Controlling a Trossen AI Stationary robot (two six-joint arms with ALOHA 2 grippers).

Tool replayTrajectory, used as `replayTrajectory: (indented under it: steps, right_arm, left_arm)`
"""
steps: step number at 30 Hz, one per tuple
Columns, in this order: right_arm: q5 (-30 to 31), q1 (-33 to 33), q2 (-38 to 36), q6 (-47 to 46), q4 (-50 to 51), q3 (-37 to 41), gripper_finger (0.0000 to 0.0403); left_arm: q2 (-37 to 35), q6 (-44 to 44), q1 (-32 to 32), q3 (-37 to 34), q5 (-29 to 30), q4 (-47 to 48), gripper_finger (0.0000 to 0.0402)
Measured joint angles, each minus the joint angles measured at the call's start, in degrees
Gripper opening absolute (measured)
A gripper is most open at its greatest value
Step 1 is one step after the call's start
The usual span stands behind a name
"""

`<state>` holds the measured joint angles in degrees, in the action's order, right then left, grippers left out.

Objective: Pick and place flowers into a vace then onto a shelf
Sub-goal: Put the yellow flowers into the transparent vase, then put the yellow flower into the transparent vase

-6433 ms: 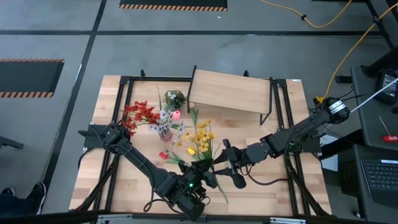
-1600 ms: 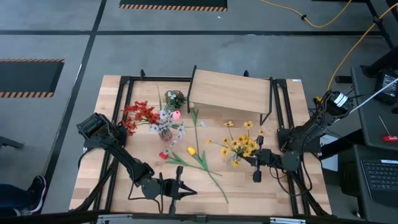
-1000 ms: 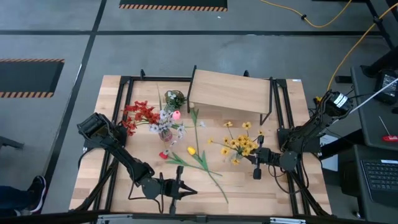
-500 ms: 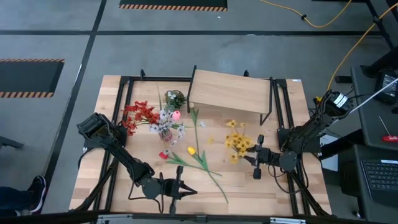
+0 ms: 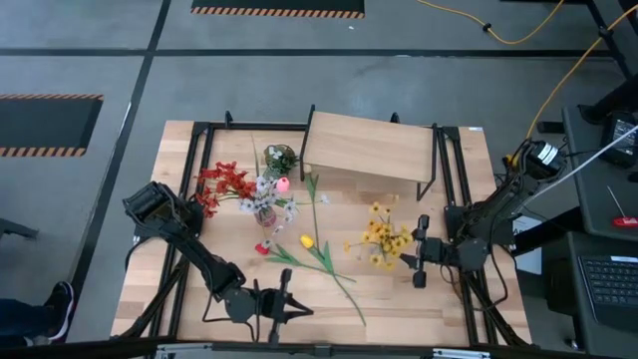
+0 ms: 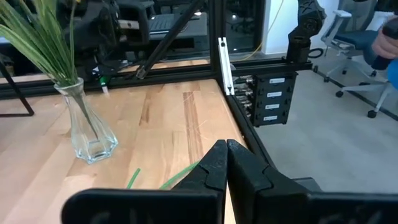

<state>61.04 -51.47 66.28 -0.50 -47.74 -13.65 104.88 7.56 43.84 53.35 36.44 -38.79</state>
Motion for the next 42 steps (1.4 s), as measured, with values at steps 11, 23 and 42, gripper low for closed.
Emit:
replayTrajectory:
  steps: [11,23,42]
  right_arm:
    - [5.35,-5.87,-9.82,-0.01,10.40,-0.04,0.0162]
    - [5.37,-14.48,-13.57,-6.48,16.87,-0.04,0.0162]
    - [3.27,-15.86,-1.97,-6.44,18.95,-14.21,0.0149]
  left_arm:
    - [-1.50,4.72,0.04,0.01,0.03,4.75,0.0002]
    - [-7.41,10.89,0.97,-2.98,5.13,17.92,0.0003]
    - [-7.43,17.33,3.75,-7.00,14.05,17.73,0.0002]
